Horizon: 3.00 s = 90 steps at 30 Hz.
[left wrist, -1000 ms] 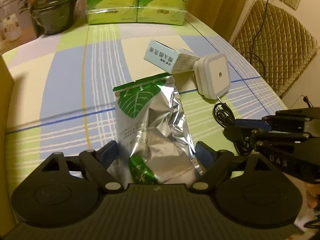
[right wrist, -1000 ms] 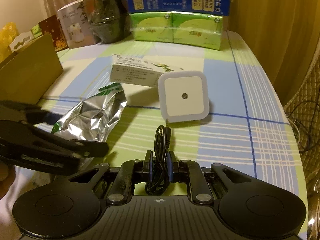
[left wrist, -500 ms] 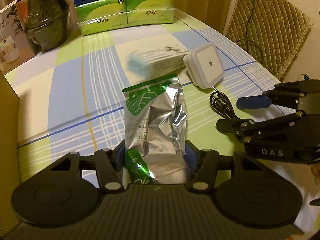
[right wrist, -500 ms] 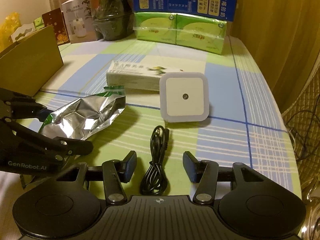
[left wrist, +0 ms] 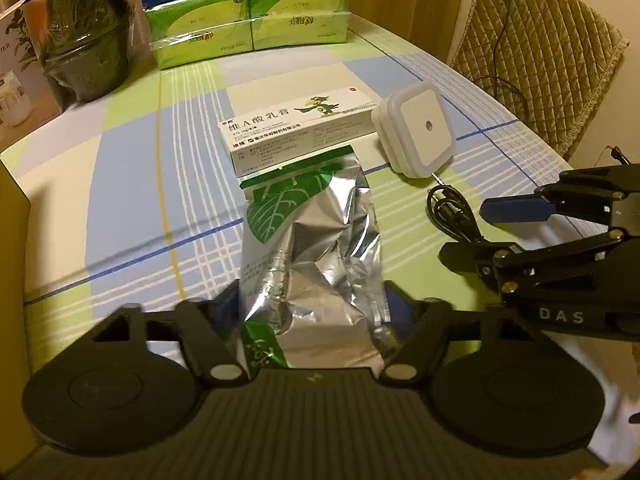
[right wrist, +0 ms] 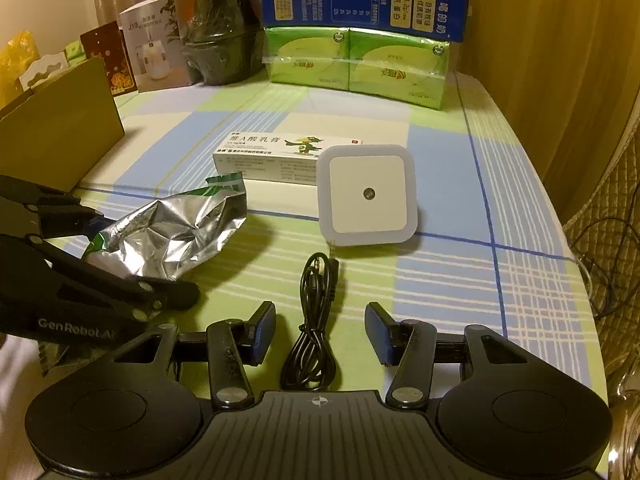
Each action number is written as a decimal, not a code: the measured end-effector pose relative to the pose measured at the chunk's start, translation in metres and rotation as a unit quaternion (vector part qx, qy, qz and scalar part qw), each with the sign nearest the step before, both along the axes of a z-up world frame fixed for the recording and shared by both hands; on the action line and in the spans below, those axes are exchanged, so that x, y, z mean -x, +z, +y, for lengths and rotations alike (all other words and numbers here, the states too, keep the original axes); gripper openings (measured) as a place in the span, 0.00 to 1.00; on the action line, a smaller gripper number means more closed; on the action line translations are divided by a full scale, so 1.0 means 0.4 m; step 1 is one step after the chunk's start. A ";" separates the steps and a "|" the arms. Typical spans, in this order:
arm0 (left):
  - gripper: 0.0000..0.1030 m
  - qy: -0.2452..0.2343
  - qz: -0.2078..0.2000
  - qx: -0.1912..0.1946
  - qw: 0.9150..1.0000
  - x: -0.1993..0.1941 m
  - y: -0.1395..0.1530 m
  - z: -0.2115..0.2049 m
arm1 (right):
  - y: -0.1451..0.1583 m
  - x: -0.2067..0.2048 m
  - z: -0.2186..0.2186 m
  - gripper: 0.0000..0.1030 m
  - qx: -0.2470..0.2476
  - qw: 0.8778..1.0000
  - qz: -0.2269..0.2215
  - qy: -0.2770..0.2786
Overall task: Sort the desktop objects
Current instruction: 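Lift the foil bag and black cable off the table with both grippers, then carry the foil bag and cable toward the cardboard box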
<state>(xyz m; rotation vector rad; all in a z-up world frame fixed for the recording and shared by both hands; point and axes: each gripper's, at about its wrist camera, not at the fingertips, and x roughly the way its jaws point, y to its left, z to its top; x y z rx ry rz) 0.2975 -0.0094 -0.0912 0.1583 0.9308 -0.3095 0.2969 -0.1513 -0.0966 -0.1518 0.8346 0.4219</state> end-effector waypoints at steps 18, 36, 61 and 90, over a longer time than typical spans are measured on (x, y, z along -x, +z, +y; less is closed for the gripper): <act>0.59 -0.006 -0.006 -0.007 1.000 0.006 0.001 0.009 | -0.004 0.000 0.021 0.12 0.006 1.000 -0.012 0.000; 0.45 0.014 -0.013 0.021 1.000 0.048 0.034 0.016 | 0.063 0.020 -0.013 0.10 -0.053 0.997 -0.003 -0.051; 0.45 0.037 -0.030 0.044 0.998 0.400 0.231 -0.019 | 0.235 0.447 -0.058 0.11 -0.095 0.990 -0.013 -0.105; 0.45 0.164 -0.086 -0.005 0.983 0.743 0.424 0.255 | 0.352 0.623 0.253 0.11 -0.156 0.986 -0.015 0.052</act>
